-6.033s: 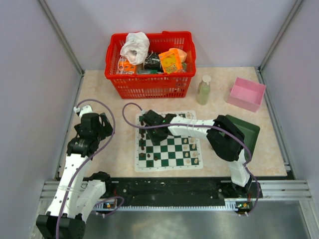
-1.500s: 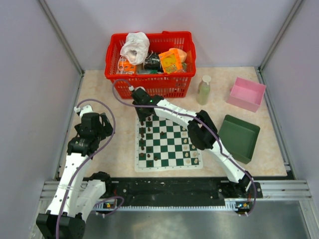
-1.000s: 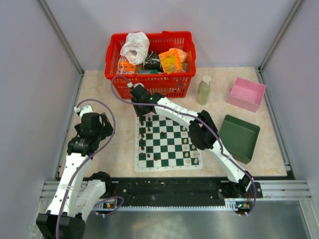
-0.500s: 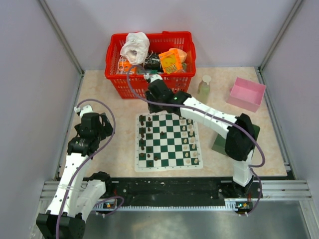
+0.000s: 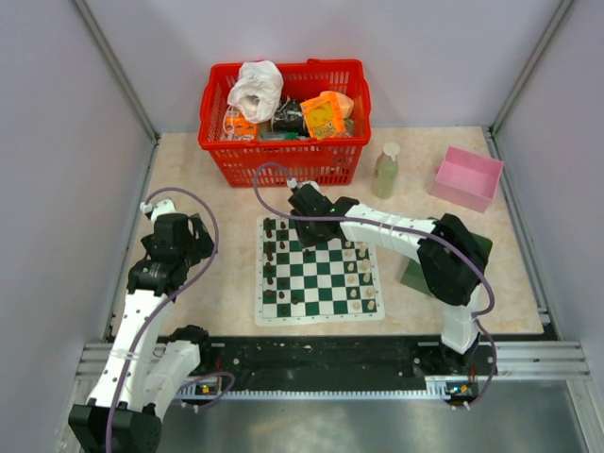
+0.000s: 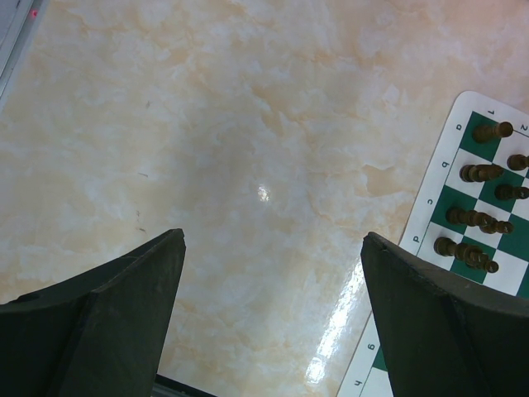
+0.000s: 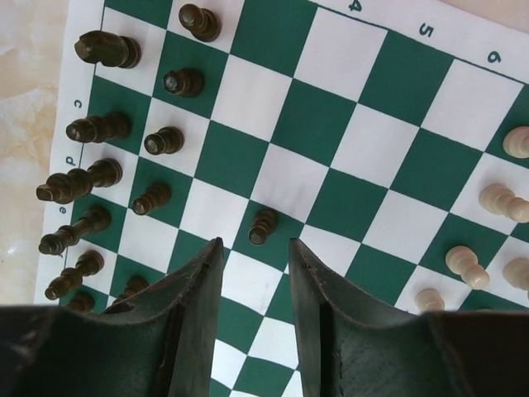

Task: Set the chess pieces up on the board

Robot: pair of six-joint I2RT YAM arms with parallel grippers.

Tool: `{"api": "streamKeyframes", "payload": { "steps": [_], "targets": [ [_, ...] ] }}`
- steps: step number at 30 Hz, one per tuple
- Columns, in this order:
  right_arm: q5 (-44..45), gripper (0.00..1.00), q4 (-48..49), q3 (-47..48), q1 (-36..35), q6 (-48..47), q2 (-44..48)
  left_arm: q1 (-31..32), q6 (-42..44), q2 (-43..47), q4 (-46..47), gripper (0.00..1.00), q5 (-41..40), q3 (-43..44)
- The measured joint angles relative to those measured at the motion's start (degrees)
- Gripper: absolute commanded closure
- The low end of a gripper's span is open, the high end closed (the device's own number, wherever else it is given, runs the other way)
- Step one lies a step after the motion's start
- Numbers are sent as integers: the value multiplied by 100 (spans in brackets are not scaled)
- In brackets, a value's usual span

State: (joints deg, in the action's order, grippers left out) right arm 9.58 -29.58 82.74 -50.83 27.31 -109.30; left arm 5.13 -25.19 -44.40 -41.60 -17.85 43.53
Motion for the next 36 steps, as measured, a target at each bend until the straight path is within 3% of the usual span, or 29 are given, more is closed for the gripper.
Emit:
{"api": "streamKeyframes", "payload": {
  "steps": [36],
  "targets": [
    [-184, 82, -15, 20, 0, 20, -461, 0, 0, -37, 0, 7, 0, 0]
  ]
}}
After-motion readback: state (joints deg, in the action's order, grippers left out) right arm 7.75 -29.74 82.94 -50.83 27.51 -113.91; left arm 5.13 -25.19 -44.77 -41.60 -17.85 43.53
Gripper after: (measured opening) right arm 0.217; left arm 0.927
